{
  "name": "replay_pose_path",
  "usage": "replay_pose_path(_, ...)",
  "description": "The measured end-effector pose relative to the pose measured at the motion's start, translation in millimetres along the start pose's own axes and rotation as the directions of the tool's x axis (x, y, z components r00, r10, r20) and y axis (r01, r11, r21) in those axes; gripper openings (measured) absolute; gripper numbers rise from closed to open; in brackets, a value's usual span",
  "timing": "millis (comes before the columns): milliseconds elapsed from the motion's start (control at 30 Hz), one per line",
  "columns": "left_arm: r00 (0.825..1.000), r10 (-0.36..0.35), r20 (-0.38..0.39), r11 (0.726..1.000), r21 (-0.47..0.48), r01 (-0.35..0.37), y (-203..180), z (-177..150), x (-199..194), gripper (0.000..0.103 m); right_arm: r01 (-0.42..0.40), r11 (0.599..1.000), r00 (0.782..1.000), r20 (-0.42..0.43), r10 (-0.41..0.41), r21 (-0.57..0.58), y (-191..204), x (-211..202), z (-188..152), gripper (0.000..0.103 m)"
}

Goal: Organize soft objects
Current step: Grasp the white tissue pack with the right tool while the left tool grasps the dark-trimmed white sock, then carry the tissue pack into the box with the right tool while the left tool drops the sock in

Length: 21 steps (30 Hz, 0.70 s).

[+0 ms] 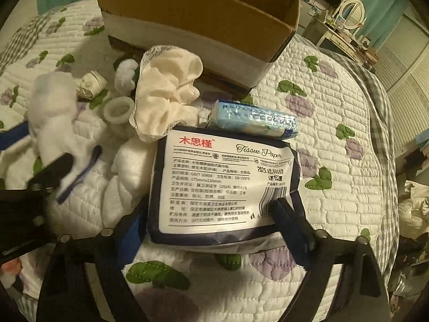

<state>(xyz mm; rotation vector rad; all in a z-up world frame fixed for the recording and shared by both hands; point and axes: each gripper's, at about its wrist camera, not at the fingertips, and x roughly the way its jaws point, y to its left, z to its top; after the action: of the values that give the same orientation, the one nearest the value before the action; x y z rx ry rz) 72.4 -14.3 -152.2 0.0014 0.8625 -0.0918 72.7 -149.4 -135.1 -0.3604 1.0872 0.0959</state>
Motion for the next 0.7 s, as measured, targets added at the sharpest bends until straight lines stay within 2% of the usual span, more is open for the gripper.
replay_pose_path(33, 1.0, -0.004, 0.0, 1.0, 0.009, 0.004, -1, 0, 2, 0.086, -0.005, 1.0, 1.0, 0.006, 0.005, 0.001, 0, -2, 0, 0.08)
replay_pose_path(100, 1.0, -0.026, 0.0, 1.0, 0.017, 0.026, -2, 1, 5, 0.081, -0.016, 1.0, 1.0, 0.021, 0.016, 0.006, -1, -8, -2, 0.068)
replay_pose_path(200, 0.999, -0.046, 0.0, 0.999, 0.017, 0.046, 0, 1, 6, 0.07, -0.039, 0.999, 0.998, 0.059, 0.038, 0.023, -3, -21, -3, 0.054)
replay_pose_path(233, 0.999, -0.048, 0.003, 0.999, 0.018, 0.048, 1, 1, 5, 0.062, -0.05, 0.998, 0.997, 0.067, 0.047, 0.034, -6, -24, -3, 0.053)
replay_pose_path(367, 0.999, -0.045, 0.013, 0.999, 0.02, 0.044, 3, -1, -3, 0.05, -0.111, 0.989, 0.99, 0.093, 0.102, 0.094, -22, -35, -3, 0.047)
replay_pose_path(533, 0.998, -0.052, 0.038, 0.999, 0.007, 0.052, 11, 0, -21, 0.045, -0.134, 0.984, 0.981, 0.159, 0.115, 0.117, -29, -63, -2, 0.043)
replay_pose_path(700, 0.989, -0.061, 0.134, 0.998, 0.022, 0.059, 9, 12, -64, 0.045, -0.135, 0.984, 0.964, 0.246, 0.103, 0.116, -33, -103, 2, 0.043)
